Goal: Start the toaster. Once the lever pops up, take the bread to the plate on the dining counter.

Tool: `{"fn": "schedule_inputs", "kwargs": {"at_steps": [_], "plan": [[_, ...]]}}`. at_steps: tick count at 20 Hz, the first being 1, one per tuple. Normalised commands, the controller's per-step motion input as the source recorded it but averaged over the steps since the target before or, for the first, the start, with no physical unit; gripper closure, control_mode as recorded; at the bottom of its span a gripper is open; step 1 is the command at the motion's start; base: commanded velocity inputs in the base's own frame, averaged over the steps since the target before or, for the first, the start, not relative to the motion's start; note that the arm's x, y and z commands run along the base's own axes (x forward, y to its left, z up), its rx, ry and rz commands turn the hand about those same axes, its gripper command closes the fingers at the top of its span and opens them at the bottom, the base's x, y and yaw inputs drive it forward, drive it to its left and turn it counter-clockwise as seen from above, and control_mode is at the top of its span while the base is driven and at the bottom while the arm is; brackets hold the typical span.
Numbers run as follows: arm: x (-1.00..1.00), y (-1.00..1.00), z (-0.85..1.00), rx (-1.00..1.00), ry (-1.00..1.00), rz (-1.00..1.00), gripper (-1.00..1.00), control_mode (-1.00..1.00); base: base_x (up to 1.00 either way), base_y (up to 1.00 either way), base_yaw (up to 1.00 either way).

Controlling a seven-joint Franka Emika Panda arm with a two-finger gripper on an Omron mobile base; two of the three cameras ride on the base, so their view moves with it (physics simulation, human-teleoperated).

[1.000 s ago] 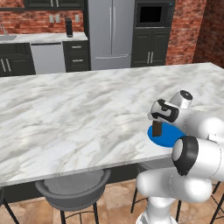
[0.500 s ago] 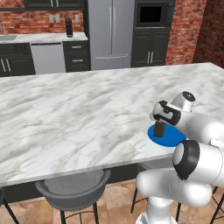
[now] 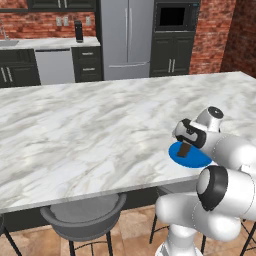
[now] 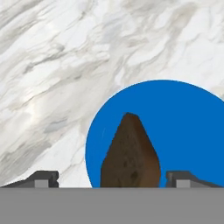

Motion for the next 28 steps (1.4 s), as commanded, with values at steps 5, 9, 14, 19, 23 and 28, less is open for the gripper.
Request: {"fn": "schedule_inputs", "kwargs": {"at_steps": [5,9,14,19,23,28], "plan": [[0.00,-0.10,0.00,0.00,0.00,-0.09,-1.00,-1.00,0.00,0.00,0.00],[0.00,-0.12,0.10,0.00,0.02,-0.08,-1.00,-1.00,0.00,0.00,0.00],[0.00,-0.12,0.17,0.00,0.05,-0.07,-1.00,-1.00,0.00,0.00,0.00],[0.00,-0.02,0.18,0.00,0.07,-0.06,-1.00,-1.00,0.00,0.00,0.00],[0.00,0.00,0.16,0.00,0.06,-0.06,-1.00,-1.00,0.00,0.00,0.00],[0.00,0.00,0.15,0.00,0.07,-0.05,-1.00,-1.00,0.00,0.00,0.00]]}}
